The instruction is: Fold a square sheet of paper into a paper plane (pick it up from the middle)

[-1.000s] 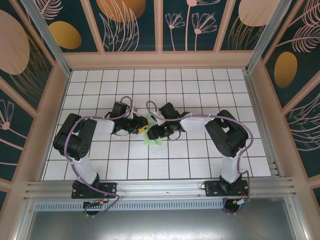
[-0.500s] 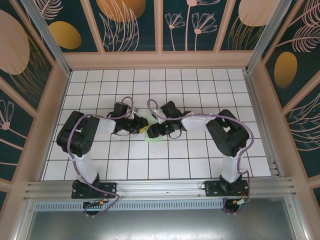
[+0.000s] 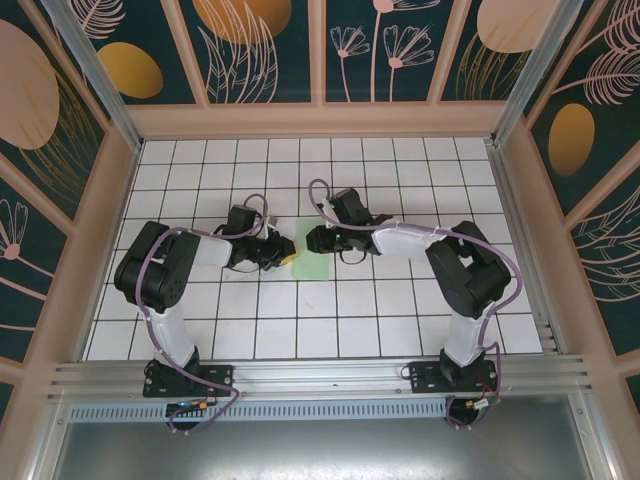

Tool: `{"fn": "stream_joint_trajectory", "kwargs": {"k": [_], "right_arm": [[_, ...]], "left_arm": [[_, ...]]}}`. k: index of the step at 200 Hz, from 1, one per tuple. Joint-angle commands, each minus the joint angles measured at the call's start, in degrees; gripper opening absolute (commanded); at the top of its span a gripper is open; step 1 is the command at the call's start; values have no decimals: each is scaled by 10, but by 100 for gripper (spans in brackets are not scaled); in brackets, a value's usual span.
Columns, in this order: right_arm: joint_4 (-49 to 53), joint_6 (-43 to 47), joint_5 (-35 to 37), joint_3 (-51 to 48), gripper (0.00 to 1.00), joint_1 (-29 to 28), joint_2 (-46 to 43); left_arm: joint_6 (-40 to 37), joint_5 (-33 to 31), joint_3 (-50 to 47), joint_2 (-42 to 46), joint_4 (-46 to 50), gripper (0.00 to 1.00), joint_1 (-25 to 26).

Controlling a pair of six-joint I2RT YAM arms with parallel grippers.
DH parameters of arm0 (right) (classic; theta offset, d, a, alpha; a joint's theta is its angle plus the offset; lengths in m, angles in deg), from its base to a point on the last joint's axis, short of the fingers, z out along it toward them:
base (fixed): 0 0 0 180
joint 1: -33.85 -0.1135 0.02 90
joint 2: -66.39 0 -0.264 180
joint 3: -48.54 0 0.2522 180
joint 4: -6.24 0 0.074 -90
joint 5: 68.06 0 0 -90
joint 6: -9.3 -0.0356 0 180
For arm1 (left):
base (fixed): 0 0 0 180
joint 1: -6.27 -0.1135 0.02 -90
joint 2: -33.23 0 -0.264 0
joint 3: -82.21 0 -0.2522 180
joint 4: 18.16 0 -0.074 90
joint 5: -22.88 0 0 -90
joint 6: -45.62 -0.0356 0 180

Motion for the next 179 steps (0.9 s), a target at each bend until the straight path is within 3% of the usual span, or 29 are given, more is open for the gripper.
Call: {"fn": "stream_joint_trajectory", "kwargs": {"k": [1,85,179], "right_arm": [[29,-52,69,37,20,0,21],[90,-90,96,89,18,5,103],[124,-122,99,86,18,9,117]], "left_arm": [[-15,9,8,-6,-6,16,3],[-2,26,0,-6,-23,18,3],[6,54,-66,57,-31,23,16]]}}
